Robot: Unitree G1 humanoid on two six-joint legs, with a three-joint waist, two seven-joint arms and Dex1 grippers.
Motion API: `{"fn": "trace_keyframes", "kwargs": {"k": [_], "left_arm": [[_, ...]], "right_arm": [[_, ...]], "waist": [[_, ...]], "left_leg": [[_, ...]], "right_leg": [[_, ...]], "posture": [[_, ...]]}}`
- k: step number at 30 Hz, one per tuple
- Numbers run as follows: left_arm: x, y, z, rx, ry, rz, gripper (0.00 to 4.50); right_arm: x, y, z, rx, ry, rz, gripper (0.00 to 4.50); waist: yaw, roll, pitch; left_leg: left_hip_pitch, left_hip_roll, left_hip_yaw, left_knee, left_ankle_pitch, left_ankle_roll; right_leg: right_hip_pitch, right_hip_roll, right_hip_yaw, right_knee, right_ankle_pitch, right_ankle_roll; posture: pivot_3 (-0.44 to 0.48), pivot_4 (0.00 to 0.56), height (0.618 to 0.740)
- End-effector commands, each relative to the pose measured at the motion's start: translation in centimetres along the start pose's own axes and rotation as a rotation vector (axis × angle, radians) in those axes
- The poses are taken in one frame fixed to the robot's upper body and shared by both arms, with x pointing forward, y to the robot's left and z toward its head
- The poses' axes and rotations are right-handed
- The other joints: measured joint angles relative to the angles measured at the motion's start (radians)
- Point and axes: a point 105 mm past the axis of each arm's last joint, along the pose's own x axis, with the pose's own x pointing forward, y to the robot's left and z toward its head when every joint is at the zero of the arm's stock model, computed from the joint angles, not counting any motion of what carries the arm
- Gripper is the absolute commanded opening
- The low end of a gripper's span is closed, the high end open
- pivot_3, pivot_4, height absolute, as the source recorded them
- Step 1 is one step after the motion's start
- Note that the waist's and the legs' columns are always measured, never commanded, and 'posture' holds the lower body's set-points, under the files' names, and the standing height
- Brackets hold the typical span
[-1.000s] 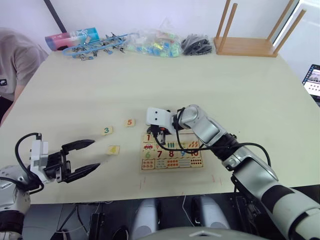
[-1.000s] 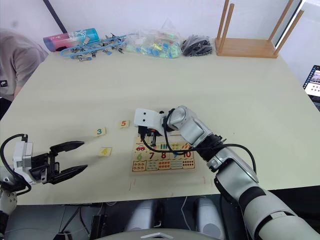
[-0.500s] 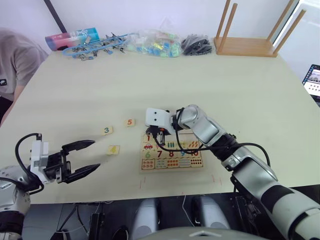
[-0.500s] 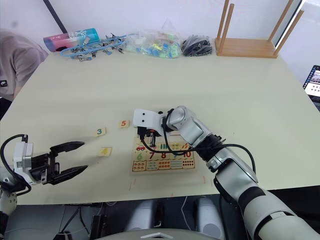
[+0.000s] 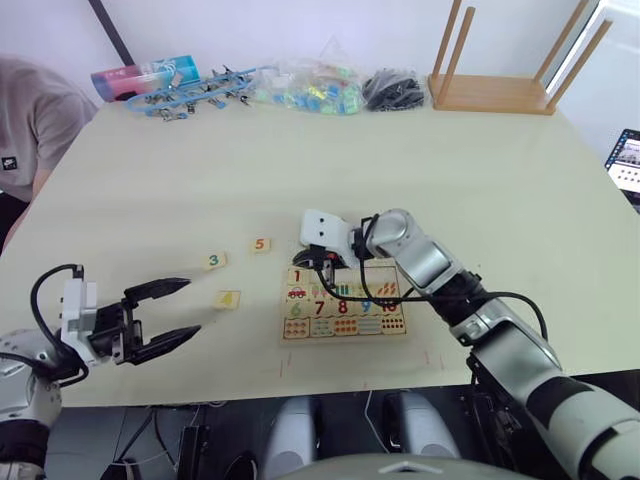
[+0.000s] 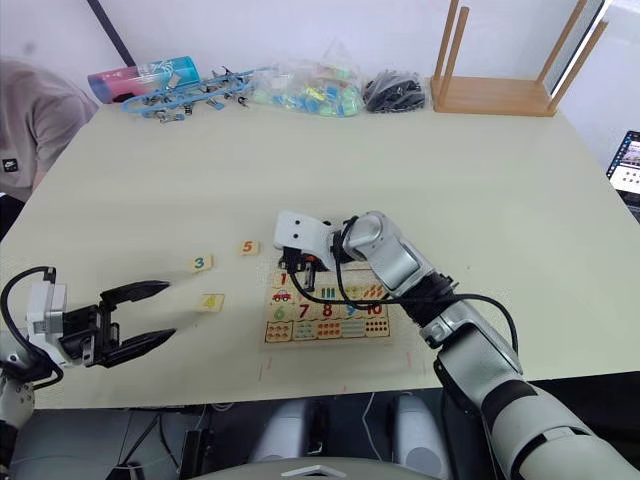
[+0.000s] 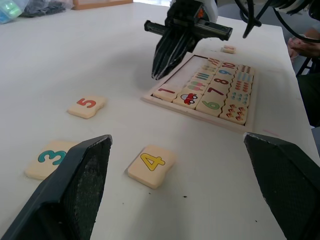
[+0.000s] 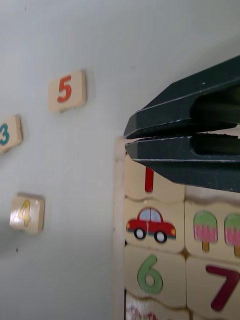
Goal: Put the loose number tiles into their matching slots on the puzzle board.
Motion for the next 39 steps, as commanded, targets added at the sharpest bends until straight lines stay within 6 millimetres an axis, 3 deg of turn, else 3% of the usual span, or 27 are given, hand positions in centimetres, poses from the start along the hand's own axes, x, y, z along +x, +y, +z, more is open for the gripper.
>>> {"fn": "trace_keyframes", "kwargs": {"k": [1, 7, 13, 19, 25, 29, 32, 34, 39], "left_arm": [[0.0, -0.1, 0.6, 0.018, -0.001, -0.038, 4.50], [0.1, -0.2, 0.5, 0.010, 0.003, -0.047, 4.50], [0.3, 0.3, 0.3, -0.010, -0.003, -0.031, 4.50], [0.4, 0.5, 0.0, -0.015, 0.015, -0.020, 4.50], [0.1, 0.8, -0.3, -0.028, 0.020, 0.012, 4.50], [0.0, 1.2, -0.5, -0.025, 0.039, 0.045, 4.50], [-0.2, 1.3, -1.0, -0.025, 0.064, 0.072, 4.50], [-0.4, 1.6, -1.1, -0.036, 0.070, 0.096, 4.50], [-1.1, 1.6, -1.3, -0.037, 0.088, 0.114, 4.50]], "right_arm": [[-0.5, 0.0, 1.3, -0.024, -0.052, -0.006, 0.11], [-1.7, -0.2, 2.2, -0.003, -0.147, -0.048, 0.11], [-5.0, 0.9, 3.1, 0.021, -0.276, -0.103, 0.11], [-10.1, 1.2, 2.8, 0.066, -0.382, -0.278, 0.11], [-15.2, 1.8, 0.4, 0.122, -0.371, -0.476, 0.11], [-18.7, 3.3, -2.4, 0.174, -0.348, -0.598, 0.11], [-20.3, 4.3, -3.6, 0.202, -0.343, -0.647, 0.69], [-22.0, 5.3, -5.1, 0.217, -0.309, -0.697, 1.41], [-25.7, 9.1, -9.0, 0.282, -0.216, -0.796, 3.74]], "waist": [[0.000, 0.000, 0.000], [0.001, 0.000, 0.000], [0.005, -0.001, 0.000], [0.008, -0.004, -0.002], [0.009, -0.005, -0.003], [0.016, -0.005, -0.003], [0.022, -0.005, -0.003], [0.028, -0.005, -0.003], [0.039, -0.005, -0.003]], "left_leg": [[0.000, 0.000, 0.000, 0.000, 0.000, 0.000], [0.000, 0.000, 0.000, 0.000, 0.000, 0.000], [0.000, 0.000, -0.001, 0.001, 0.000, 0.000], [-0.001, 0.000, -0.002, 0.002, 0.000, 0.000], [0.000, 0.000, -0.002, 0.002, -0.001, 0.001], [0.000, 0.000, -0.002, 0.002, -0.001, 0.002], [0.000, 0.000, -0.001, 0.002, -0.002, 0.004], [0.001, 0.000, -0.002, 0.002, -0.002, 0.004], [0.001, -0.001, -0.003, 0.002, -0.003, 0.005]], "right_leg": [[0.000, 0.000, 0.000, 0.000, 0.000, 0.000], [0.000, 0.000, 0.000, 0.000, 0.000, 0.000], [0.001, 0.000, 0.000, 0.000, 0.000, 0.000], [0.001, 0.000, -0.001, 0.000, 0.000, 0.000], [0.002, 0.000, -0.002, 0.000, 0.000, 0.000], [0.002, 0.000, -0.002, -0.001, 0.000, 0.000], [0.002, 0.000, -0.001, -0.001, 0.000, 0.000], [0.004, 0.000, -0.001, -0.001, 0.000, 0.000], [0.005, 0.000, -0.002, -0.002, 0.000, 0.000]], "posture": [[0.000, 0.150, 0.737], [0.000, 0.150, 0.737], [0.000, 0.150, 0.737], [0.000, 0.150, 0.737], [0.000, 0.150, 0.737], [0.000, 0.150, 0.737], [0.000, 0.150, 0.737], [0.000, 0.150, 0.737], [0.000, 0.150, 0.737]]}}
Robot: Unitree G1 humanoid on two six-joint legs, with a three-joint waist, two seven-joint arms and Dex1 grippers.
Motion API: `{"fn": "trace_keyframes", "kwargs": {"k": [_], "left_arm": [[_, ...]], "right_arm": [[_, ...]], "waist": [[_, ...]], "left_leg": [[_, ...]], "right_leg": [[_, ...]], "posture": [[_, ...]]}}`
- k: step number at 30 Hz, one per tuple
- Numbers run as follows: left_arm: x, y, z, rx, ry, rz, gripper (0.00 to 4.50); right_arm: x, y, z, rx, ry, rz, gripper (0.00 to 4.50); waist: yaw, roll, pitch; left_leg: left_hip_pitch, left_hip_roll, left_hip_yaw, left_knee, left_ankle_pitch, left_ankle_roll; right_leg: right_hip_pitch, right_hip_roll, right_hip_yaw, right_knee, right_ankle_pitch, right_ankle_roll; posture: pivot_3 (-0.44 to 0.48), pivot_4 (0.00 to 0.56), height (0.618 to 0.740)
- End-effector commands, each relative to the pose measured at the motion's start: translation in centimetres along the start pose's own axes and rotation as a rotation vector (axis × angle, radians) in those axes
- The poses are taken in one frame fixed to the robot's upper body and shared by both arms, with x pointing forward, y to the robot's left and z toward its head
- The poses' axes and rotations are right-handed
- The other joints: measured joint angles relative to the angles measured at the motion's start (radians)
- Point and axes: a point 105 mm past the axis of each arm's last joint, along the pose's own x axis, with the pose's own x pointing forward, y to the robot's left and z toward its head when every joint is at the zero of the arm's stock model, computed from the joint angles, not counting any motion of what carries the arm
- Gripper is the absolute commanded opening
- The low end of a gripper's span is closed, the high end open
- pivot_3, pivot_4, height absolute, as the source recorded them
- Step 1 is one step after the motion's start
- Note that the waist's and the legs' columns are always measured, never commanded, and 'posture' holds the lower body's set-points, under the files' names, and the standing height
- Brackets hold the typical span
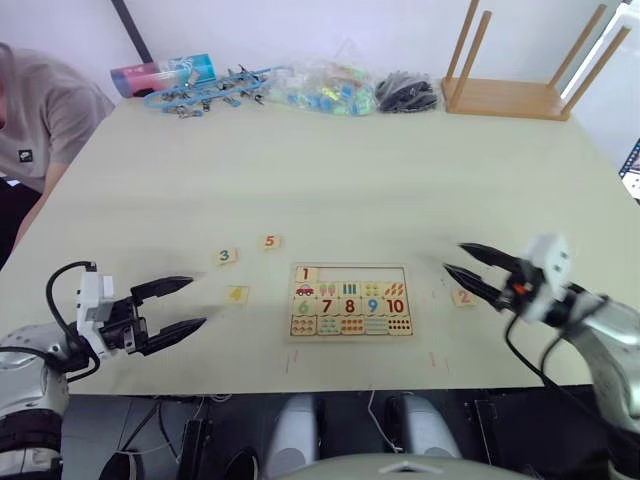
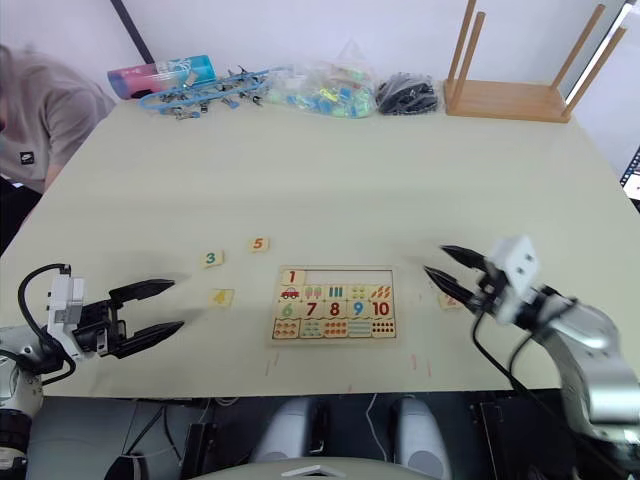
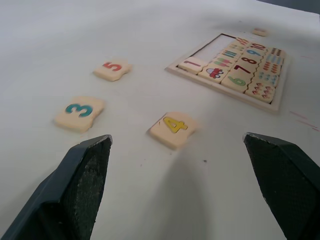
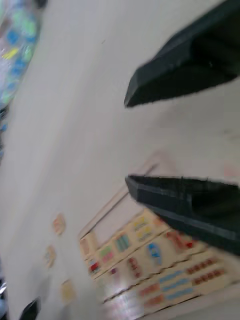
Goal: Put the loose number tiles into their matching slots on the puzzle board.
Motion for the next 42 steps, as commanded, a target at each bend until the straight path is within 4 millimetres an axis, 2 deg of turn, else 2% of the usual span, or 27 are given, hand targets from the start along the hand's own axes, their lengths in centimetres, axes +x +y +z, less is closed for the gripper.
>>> {"fn": "trace_keyframes", "kwargs": {"k": [1, 2, 8, 14, 42], "left_arm": [[-0.8, 0.3, 0.4, 0.040, 0.005, 0.025, 4.50], [-0.8, 0.3, 0.3, 0.039, 0.006, 0.019, 4.50], [-1.3, 0.1, 0.2, 0.019, 0.007, 0.012, 4.50], [-1.6, 0.1, -0.1, 0.001, 0.024, 0.014, 4.50], [-1.5, -0.2, -1.3, -0.026, 0.002, 0.038, 4.50]], "right_arm": [[-3.0, -0.3, 0.1, -0.043, -0.023, -0.044, 4.10], [-3.7, -0.3, -0.4, -0.038, -0.010, -0.051, 4.45], [-7.5, -0.3, -2.9, -0.020, 0.015, -0.126, 4.45], [-9.3, -0.6, -4.1, -0.022, 0.017, -0.152, 4.45], [-8.9, -0.9, -4.2, -0.023, -0.039, -0.132, 4.45]], "waist": [[0.000, 0.000, 0.000], [-0.001, 0.000, 0.000], [-0.007, 0.000, 0.000], [-0.008, 0.000, 0.000], [-0.007, 0.001, 0.000]], "left_leg": [[0.000, 0.000, 0.000, 0.000, 0.000, 0.000], [0.001, 0.000, 0.000, 0.000, 0.000, 0.000], [0.016, 0.002, 0.002, -0.004, 0.000, 0.000], [0.016, 0.003, 0.002, -0.004, 0.000, 0.000], [0.016, 0.003, 0.002, -0.004, 0.000, 0.000]], "right_leg": [[0.000, 0.000, 0.000, 0.000, 0.000, 0.000], [0.001, 0.000, 0.000, 0.000, 0.000, 0.000], [0.012, 0.001, 0.003, -0.001, -0.001, 0.000], [0.012, 0.001, 0.003, -0.001, -0.001, -0.001], [0.012, 0.000, 0.003, -0.001, 0.000, -0.001]], "posture": [[0.000, 0.150, 0.737], [0.000, 0.150, 0.737], [0.000, 0.150, 0.737], [0.000, 0.150, 0.737], [0.000, 0.150, 0.737]]}}
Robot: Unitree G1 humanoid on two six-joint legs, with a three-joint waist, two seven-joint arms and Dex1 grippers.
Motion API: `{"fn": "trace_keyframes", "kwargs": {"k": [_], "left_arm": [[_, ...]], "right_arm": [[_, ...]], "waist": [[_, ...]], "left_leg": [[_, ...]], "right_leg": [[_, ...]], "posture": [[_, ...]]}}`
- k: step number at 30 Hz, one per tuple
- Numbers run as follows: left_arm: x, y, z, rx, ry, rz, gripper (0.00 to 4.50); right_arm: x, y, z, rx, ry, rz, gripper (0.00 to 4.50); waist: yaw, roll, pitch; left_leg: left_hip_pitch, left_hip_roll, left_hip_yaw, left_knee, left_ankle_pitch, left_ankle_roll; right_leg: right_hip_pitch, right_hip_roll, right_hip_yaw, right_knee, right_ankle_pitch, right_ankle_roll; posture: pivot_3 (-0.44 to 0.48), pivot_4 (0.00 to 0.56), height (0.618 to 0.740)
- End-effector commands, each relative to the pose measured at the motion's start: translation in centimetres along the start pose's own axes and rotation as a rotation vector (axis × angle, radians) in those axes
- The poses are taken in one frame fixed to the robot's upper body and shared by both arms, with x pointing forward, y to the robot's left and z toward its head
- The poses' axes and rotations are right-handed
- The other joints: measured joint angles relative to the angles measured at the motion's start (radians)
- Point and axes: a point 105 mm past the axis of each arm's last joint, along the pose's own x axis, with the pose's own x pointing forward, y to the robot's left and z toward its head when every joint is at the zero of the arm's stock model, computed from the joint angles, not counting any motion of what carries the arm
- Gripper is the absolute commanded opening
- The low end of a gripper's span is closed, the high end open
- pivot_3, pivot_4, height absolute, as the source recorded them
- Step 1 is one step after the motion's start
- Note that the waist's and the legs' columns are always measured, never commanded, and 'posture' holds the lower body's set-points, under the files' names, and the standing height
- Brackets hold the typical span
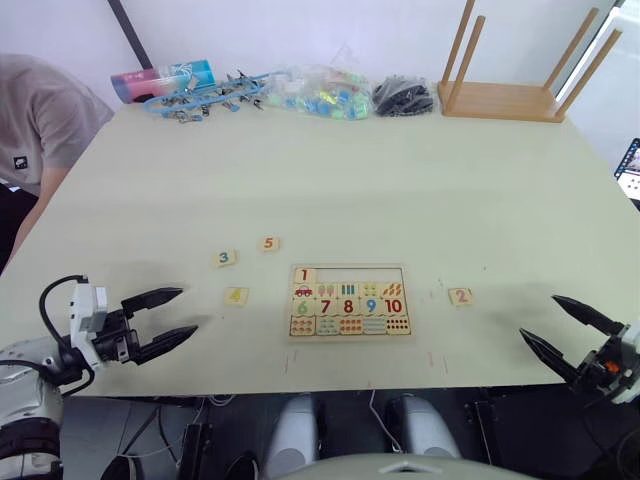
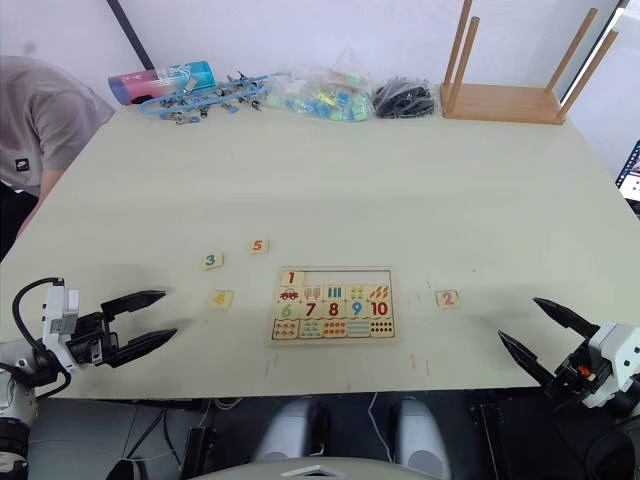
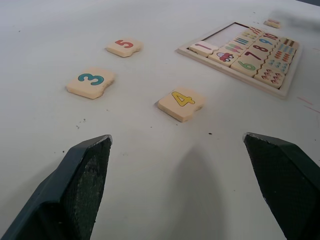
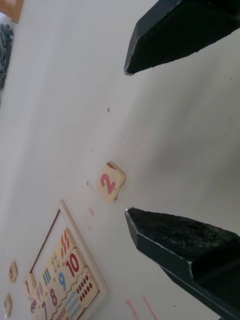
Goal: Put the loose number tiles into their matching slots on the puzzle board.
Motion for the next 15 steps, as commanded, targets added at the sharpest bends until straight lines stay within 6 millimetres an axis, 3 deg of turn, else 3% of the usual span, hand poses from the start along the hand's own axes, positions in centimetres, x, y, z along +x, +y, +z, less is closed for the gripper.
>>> {"fn": "trace_keyframes", "kwargs": {"k": [1, 15], "left_arm": [[-0.6, -0.1, 0.3, 0.018, -0.020, -0.004, 4.50], [0.2, -1.1, 1.1, 0.077, -0.023, -0.084, 4.50]], "right_arm": [[-0.1, -0.2, 0.8, -0.038, -0.020, 0.007, 4.45], [1.2, -0.3, 1.7, -0.034, 0.028, 0.175, 4.45]], "waist": [[0.000, 0.000, 0.000], [-0.001, 0.000, 0.000]], "left_leg": [[0.000, 0.000, 0.000, 0.000, 0.000, 0.000], [0.000, 0.000, 0.000, 0.000, 0.000, 0.000]], "right_leg": [[0.000, 0.000, 0.000, 0.000, 0.000, 0.000], [0.000, -0.001, 0.000, 0.000, 0.000, 0.000]], "posture": [[0.000, 0.150, 0.737], [0.000, 0.150, 0.737]]}}
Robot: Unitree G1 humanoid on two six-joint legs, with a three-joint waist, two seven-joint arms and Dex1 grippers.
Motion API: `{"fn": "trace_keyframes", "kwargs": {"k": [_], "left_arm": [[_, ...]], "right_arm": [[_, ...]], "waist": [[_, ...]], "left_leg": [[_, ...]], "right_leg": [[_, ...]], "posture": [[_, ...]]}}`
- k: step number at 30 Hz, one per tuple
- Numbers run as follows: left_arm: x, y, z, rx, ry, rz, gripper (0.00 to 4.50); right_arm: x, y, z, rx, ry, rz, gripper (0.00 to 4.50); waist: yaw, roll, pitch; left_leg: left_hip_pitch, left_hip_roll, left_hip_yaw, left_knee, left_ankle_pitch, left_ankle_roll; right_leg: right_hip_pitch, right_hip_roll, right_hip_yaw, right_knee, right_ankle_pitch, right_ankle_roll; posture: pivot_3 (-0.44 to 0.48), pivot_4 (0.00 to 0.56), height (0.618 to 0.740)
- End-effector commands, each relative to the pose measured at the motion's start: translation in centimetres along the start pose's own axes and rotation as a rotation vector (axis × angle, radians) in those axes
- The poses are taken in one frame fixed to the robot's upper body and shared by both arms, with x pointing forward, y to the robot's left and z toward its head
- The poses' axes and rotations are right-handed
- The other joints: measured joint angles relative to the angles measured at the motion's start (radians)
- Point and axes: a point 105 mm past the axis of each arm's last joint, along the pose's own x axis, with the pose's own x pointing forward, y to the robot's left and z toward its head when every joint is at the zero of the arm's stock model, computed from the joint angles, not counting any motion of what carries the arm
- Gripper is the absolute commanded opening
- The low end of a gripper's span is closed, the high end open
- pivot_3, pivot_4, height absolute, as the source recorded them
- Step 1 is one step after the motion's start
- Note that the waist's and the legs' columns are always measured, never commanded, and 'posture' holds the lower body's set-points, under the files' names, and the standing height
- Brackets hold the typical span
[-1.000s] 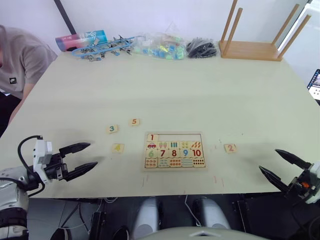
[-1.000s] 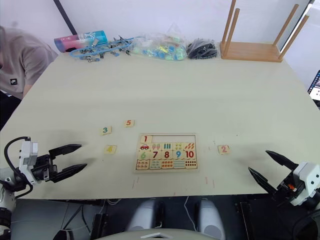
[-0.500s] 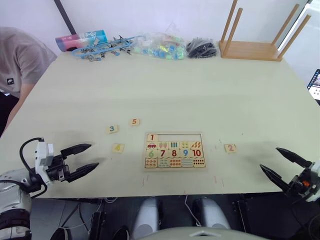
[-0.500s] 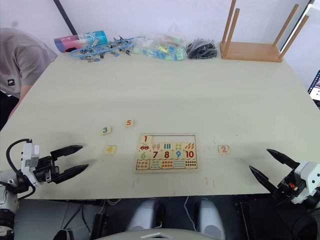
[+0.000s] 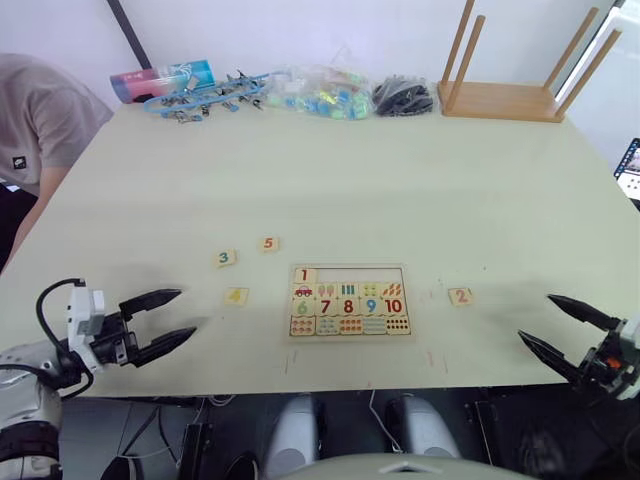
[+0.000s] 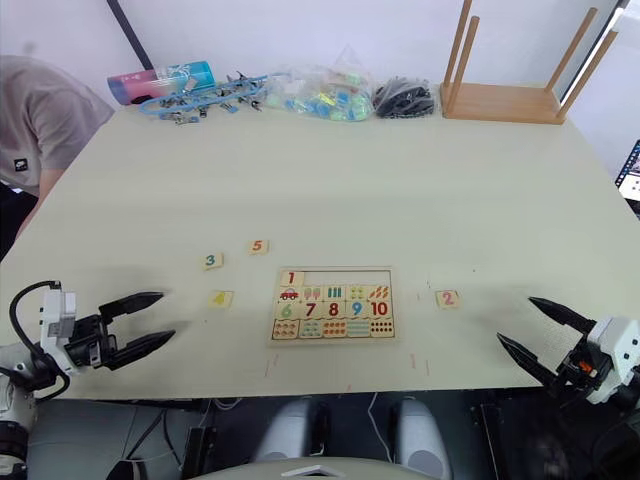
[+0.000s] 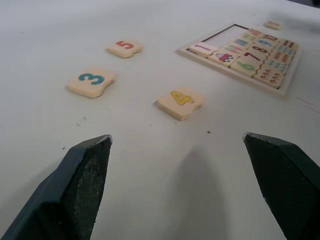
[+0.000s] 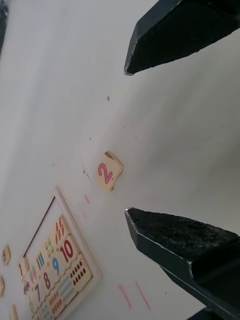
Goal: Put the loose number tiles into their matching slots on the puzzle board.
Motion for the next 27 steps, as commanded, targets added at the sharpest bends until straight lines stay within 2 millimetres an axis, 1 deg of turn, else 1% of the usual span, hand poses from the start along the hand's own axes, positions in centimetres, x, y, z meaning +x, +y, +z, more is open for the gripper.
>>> {"fn": "trace_keyframes", "kwargs": {"k": [1, 10, 16, 22, 27], "left_arm": [[0.3, -0.7, 1.3, 0.069, -0.007, -0.082, 4.50], [1.4, -1.5, 2.5, 0.117, -0.006, -0.186, 4.50], [2.2, -1.7, 3.2, 0.145, -0.002, -0.249, 4.50], [2.8, -1.4, 4.2, 0.172, -0.040, -0.263, 4.50], [2.4, -1.3, 4.6, 0.181, -0.065, -0.246, 4.50]], "right_arm": [[1.0, -0.2, 1.2, -0.036, 0.001, 0.095, 4.45], [3.9, -1.1, 1.5, -0.146, 0.122, 0.299, 4.45], [6.1, -1.4, 0.9, -0.217, 0.230, 0.483, 4.45], [8.0, -2.3, 0.7, -0.281, 0.290, 0.575, 4.45], [8.9, -2.9, 0.6, -0.301, 0.332, 0.626, 4.45]], "waist": [[0.000, 0.000, 0.000], [0.003, 0.001, 0.001], [0.000, 0.003, 0.002], [0.000, 0.004, 0.003], [-0.002, 0.005, 0.003]], "left_leg": [[0.000, 0.000, 0.000, 0.000, 0.000, 0.000], [0.000, 0.000, 0.000, 0.000, 0.000, 0.000], [0.000, -0.001, 0.001, 0.001, 0.000, 0.000], [0.000, -0.002, 0.001, 0.001, 0.000, 0.000], [0.000, -0.002, 0.001, 0.001, 0.000, 0.000]], "right_leg": [[0.000, 0.000, 0.000, 0.000, 0.000, 0.000], [0.000, 0.000, 0.000, 0.000, 0.000, 0.000], [0.000, 0.001, 0.000, 0.000, 0.000, 0.000], [0.000, 0.001, 0.000, 0.000, 0.000, 0.000], [0.000, 0.001, 0.000, 0.000, 0.000, 0.000]], "posture": [[0.000, 0.150, 0.737], [0.000, 0.150, 0.737], [0.000, 0.150, 0.737], [0.000, 0.150, 0.737], [0.000, 0.150, 0.737]]}}
